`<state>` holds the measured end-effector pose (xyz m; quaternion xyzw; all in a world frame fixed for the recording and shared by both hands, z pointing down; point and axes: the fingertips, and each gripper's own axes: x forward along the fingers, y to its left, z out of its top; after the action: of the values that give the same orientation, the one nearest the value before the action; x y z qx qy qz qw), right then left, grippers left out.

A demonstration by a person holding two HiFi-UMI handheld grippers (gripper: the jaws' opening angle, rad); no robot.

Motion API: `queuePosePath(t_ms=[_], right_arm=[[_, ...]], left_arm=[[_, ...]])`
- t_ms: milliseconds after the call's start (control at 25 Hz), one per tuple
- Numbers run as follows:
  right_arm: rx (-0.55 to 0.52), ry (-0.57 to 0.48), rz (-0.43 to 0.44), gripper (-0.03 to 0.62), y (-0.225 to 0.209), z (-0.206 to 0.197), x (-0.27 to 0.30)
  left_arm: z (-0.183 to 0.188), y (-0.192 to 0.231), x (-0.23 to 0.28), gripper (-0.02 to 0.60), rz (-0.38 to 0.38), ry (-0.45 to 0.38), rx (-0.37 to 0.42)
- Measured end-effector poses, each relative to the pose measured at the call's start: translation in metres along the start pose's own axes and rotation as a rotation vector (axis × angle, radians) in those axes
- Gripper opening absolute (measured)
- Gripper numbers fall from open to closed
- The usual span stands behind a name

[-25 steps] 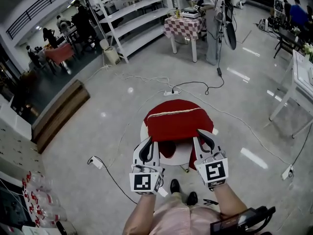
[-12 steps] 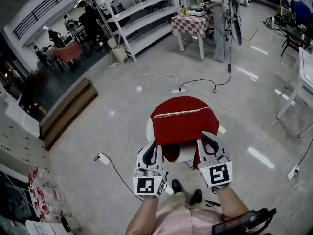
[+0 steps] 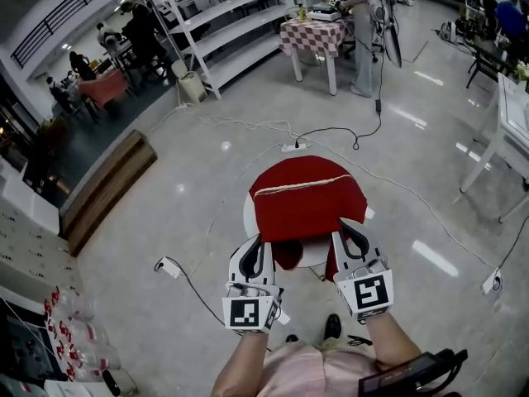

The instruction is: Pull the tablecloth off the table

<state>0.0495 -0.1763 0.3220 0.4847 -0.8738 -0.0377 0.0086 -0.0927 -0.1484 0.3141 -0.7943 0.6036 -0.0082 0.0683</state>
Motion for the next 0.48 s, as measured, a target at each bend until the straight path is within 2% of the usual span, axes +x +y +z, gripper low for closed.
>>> queuePosePath(t_ms=[480], right_arm=[[-0.021, 0.006, -0.057, 0.023, -0.017, 0.016, 0.009]], left_arm=[[0.012, 0.000, 0.025, 0.037, -0.053, -0.027, -0.031]])
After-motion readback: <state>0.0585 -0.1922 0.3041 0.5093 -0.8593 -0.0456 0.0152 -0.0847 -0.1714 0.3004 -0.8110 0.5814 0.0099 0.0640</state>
